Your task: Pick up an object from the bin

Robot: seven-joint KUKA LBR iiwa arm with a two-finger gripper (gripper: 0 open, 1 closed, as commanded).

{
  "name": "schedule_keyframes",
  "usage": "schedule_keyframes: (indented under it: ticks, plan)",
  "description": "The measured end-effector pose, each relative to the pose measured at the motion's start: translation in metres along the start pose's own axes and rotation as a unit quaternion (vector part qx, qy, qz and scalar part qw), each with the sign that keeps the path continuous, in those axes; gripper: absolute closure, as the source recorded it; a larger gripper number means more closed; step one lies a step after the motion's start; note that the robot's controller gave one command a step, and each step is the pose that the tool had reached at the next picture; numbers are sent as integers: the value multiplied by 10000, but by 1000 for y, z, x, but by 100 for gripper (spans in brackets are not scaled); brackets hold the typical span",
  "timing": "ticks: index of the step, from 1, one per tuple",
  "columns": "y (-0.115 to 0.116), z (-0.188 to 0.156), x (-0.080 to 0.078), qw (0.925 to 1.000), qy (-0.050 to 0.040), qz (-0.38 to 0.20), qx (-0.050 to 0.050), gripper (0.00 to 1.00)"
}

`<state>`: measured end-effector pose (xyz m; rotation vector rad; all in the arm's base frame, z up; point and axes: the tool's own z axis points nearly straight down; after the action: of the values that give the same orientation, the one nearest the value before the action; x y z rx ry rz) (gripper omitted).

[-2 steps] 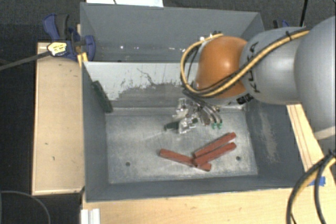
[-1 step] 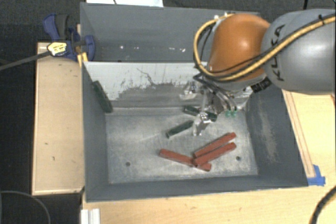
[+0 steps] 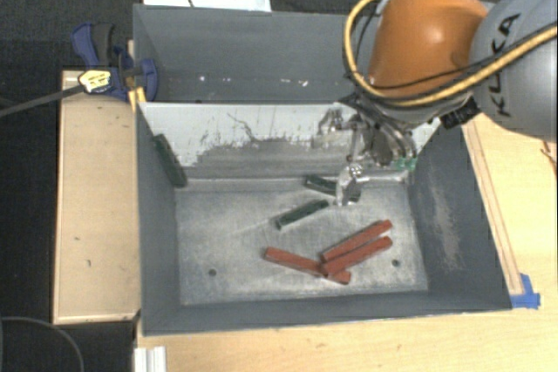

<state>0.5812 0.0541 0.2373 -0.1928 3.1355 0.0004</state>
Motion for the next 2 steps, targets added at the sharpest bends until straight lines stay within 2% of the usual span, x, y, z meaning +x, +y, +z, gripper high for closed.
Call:
schedule_keyframes:
  ticks: [1,2]
  plan:
    - [-1,29,1,9999,-63,-161,2,0]
    - [-7,107,8,9984,-33,-572,3,0]
